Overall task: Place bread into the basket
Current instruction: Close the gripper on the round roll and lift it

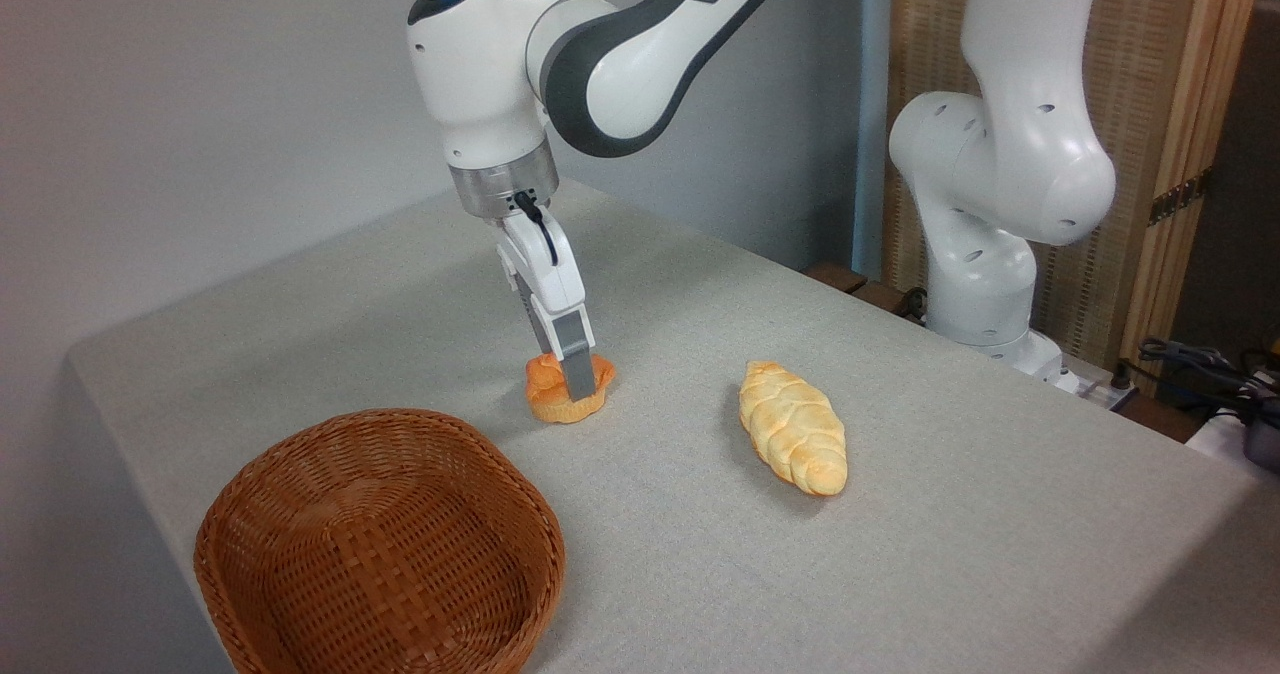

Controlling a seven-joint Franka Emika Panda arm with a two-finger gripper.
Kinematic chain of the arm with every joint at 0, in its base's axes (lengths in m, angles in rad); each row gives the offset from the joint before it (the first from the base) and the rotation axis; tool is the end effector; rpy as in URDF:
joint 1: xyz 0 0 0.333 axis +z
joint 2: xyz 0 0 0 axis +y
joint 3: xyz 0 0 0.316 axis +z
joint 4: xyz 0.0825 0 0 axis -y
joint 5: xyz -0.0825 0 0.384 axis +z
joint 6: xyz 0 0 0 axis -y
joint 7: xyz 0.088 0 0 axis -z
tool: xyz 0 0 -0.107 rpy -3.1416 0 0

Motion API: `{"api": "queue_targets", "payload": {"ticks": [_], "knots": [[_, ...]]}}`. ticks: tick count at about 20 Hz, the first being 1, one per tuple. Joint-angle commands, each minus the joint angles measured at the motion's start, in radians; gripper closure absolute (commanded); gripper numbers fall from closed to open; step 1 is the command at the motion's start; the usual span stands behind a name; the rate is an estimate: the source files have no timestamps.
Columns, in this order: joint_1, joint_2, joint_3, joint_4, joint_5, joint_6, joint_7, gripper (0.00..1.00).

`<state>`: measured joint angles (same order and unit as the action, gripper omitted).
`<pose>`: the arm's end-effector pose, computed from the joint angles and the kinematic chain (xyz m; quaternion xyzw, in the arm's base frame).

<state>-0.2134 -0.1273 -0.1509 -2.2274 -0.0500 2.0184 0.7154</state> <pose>0.4601 -0.1797 0.4197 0.8635 -0.5026 -0.0386 0.0196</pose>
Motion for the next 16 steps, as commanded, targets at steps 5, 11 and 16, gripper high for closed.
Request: {"api": "queue_targets", "payload": {"ticks": [5, 11, 16], "knots": [[0.003, 0.002, -0.002, -0.008, -0.001, 0.023, 0.024, 0.54], [0.005, -0.005, -0.001, 0.003, -0.005, -0.003, 0.006, 0.54], [0.04, 0.032, 0.016, 0.25, -0.008, -0.278, 0.006, 0.53]]}}
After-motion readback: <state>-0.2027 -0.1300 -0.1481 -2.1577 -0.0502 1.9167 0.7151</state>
